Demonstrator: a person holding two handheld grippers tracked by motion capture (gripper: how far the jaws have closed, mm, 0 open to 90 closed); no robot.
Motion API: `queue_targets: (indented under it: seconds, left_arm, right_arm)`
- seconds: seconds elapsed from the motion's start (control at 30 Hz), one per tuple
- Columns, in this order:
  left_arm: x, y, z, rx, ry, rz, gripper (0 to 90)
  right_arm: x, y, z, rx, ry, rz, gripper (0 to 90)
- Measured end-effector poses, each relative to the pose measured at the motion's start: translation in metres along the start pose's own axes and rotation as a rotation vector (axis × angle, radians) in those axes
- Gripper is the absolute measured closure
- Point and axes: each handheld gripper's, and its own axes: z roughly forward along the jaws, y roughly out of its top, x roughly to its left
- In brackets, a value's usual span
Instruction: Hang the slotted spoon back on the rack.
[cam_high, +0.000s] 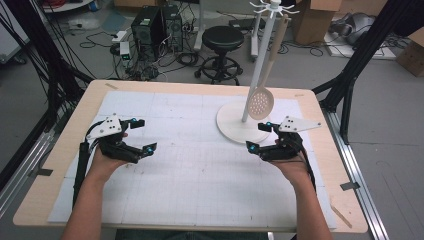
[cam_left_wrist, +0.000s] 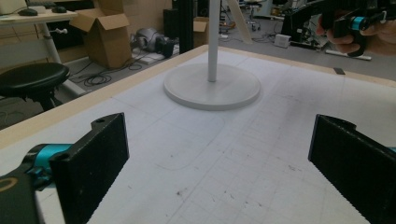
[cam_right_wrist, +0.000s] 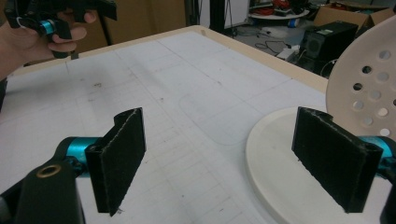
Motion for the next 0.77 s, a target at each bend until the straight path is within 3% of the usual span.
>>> queue_targets:
  seconds: [0.77]
  left_arm:
    - [0.0013, -0.0014, 0.0007, 0.010, 0.008, -0.005, 5.6]
  right_arm:
    - [-0.0016, -0.0008, 0.0027, 0.003, -0.002, 0.003, 16.8]
